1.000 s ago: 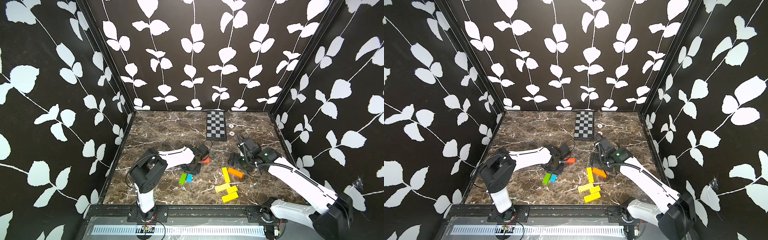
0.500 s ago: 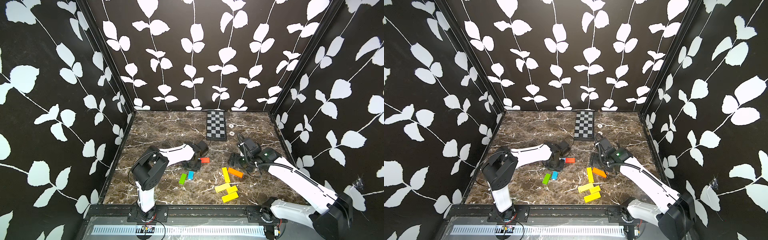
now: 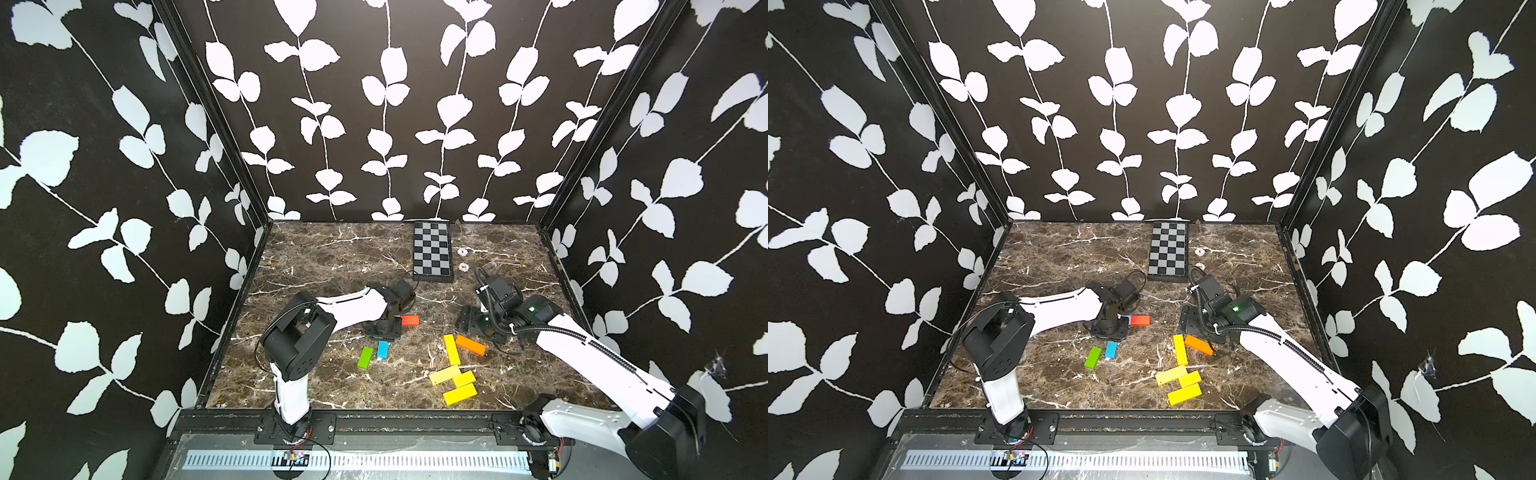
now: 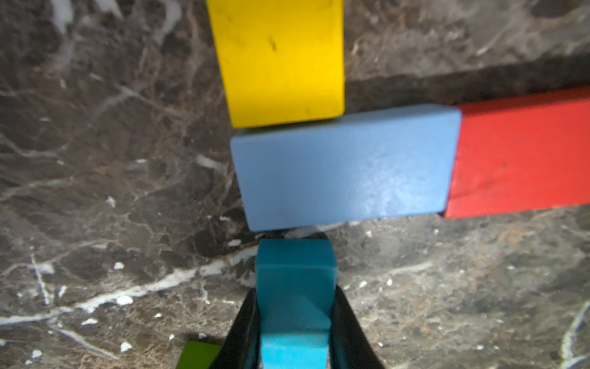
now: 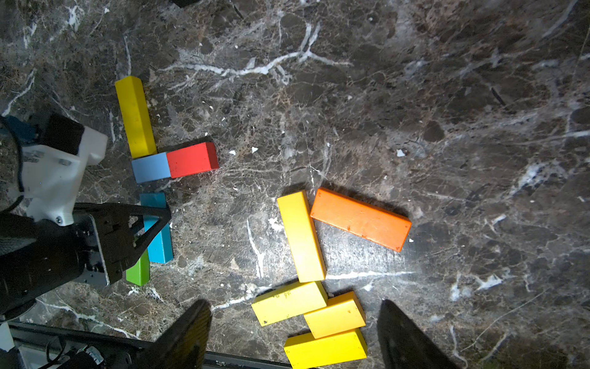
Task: Assemble the letter h with building blocks
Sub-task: Assemble the building block at the center of the board.
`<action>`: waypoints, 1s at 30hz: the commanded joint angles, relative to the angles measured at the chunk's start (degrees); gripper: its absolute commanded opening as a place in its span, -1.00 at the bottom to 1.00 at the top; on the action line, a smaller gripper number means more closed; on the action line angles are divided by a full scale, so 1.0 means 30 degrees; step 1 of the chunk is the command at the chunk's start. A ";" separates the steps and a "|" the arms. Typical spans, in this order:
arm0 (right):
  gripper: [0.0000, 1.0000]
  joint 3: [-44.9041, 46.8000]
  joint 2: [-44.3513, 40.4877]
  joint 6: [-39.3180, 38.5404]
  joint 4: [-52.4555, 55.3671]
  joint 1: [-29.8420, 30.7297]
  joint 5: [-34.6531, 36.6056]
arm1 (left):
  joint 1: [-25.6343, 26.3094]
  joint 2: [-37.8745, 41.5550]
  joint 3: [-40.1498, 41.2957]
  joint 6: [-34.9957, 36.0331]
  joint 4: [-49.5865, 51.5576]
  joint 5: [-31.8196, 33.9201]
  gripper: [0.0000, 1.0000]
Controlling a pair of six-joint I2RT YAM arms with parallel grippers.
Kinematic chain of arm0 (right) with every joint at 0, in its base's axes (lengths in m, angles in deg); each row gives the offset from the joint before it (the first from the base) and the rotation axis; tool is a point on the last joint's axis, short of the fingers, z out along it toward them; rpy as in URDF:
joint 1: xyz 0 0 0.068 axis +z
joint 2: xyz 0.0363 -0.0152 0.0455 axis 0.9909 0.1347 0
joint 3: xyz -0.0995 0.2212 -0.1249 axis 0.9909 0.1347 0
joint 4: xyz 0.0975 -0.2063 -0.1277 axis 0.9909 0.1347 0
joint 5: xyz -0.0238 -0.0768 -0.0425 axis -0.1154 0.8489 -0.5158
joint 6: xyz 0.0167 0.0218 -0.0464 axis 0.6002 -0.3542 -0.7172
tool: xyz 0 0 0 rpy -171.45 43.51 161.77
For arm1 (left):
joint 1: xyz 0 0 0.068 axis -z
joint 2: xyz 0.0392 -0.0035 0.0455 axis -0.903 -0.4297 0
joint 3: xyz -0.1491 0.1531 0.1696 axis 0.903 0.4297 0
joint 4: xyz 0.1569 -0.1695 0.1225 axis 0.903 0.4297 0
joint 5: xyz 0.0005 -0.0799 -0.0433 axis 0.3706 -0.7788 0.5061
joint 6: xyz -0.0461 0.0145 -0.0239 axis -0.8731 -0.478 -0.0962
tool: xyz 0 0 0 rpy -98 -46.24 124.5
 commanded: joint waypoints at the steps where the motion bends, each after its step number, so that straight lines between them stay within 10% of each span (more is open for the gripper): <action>1: 0.61 0.0082 -0.0323 0.0123 0.0128 -0.0066 -0.0001 | -0.0128 -0.0756 -0.0112 -0.0198 0.0138 0.0429 -0.88; 13: 0.61 0.0109 -0.0350 0.0109 0.0055 -0.0066 -0.0074 | -0.0433 -0.0982 -0.0569 -0.0135 0.0110 0.0442 -0.92; 18: 0.61 -0.0026 -0.0394 0.0028 0.0214 -0.0067 -0.0076 | -0.0466 -0.0826 -0.0452 -0.0283 0.0037 0.0505 -0.22; 30: 0.61 -0.0038 -0.0627 -0.0118 0.0448 -0.0066 -0.0065 | 0.0597 0.1178 0.0724 -0.0521 0.0434 0.0021 0.10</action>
